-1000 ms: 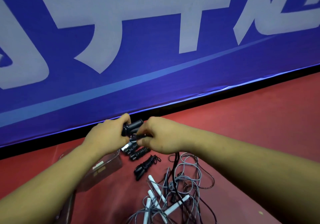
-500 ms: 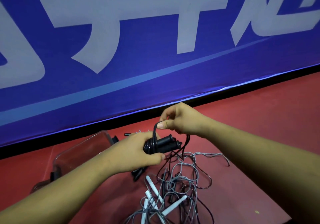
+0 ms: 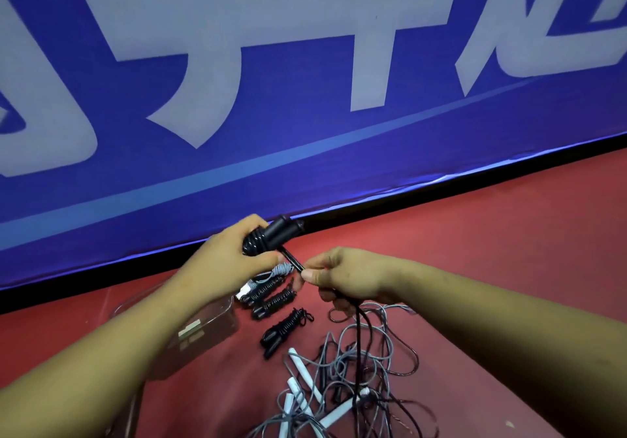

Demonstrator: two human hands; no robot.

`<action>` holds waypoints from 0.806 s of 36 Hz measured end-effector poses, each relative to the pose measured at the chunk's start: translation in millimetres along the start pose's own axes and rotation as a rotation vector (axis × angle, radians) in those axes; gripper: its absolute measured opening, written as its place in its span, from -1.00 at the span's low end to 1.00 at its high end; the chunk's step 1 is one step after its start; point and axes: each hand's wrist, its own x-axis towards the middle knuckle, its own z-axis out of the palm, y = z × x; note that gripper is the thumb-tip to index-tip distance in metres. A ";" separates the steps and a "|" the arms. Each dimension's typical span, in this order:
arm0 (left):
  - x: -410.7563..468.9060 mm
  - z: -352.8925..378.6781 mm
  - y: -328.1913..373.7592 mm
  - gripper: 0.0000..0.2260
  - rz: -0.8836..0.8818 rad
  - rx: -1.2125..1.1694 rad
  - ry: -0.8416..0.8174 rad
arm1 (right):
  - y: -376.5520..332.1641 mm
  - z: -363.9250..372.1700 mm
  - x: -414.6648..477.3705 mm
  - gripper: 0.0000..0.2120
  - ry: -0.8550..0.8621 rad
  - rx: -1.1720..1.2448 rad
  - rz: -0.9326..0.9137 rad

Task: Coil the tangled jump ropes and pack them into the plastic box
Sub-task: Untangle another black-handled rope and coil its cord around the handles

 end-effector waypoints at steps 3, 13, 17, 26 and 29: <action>3.9 -4.9 -10.7 -0.74 -0.052 0.211 0.021 | -15.8 9.1 -3.0 -0.82 0.004 -0.064 -0.043; 3.4 9.8 -16.5 -0.70 0.002 0.608 -0.093 | -46.1 20.8 -6.6 -0.82 0.159 -0.714 -0.306; -3.3 21.4 -5.6 -0.73 0.072 0.576 -0.236 | -44.2 13.8 -6.2 -0.85 0.243 -0.682 -0.371; -14.1 35.0 12.9 -0.60 0.115 0.295 -0.326 | -28.2 -22.1 -2.5 -0.83 0.413 -0.398 -0.375; -19.1 36.9 20.6 -0.72 0.128 0.076 -0.360 | -16.8 -29.6 -5.9 -0.80 0.347 -0.212 -0.339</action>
